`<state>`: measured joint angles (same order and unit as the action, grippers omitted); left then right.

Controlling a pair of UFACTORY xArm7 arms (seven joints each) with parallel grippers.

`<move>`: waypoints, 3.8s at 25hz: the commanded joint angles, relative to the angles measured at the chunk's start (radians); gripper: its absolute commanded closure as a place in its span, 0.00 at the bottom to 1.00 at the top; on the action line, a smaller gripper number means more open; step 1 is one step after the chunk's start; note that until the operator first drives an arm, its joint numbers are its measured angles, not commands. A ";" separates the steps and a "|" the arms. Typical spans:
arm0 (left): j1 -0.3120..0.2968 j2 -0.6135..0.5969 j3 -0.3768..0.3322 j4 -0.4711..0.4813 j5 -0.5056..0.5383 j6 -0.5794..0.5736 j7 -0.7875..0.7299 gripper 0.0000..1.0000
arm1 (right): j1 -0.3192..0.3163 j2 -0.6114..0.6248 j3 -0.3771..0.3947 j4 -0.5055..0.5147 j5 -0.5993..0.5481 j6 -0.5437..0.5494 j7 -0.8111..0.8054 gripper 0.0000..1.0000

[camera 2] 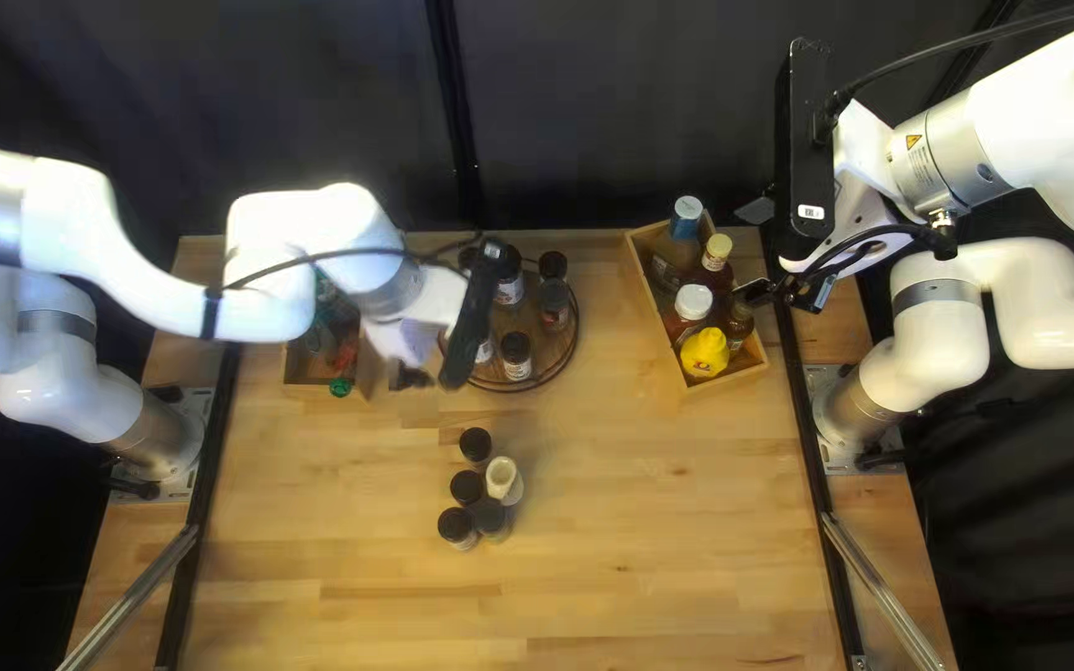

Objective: Separate condiments, baby food and spices and place it in 3 different racks/containers

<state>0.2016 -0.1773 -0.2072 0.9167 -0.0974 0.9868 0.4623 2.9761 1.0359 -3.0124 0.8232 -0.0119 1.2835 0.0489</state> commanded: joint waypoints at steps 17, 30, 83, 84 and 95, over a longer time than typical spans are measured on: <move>-0.053 0.141 0.066 -0.003 -0.127 0.008 0.747 0.00 | 0.000 0.000 0.000 0.000 0.000 0.000 0.000 0.00; -0.098 0.332 0.053 0.039 -0.019 -0.247 0.714 0.00 | 0.000 0.000 0.000 0.000 0.000 0.000 0.000 0.00; -0.059 0.199 0.186 -0.002 0.267 -0.200 0.362 1.00 | 0.000 0.000 0.000 0.000 0.000 0.000 0.000 0.00; -0.061 0.199 0.185 -0.001 0.270 -0.202 0.356 1.00 | 0.000 0.000 0.000 0.000 0.000 0.000 0.000 0.00; -0.057 0.224 0.188 0.012 0.263 -0.216 0.349 1.00 | 0.000 0.000 0.000 0.000 0.000 0.000 0.000 0.00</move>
<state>0.1434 0.0371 -0.0191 0.9228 0.1761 0.7656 0.8044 2.9761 1.0359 -3.0124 0.8232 -0.0119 1.2835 0.0489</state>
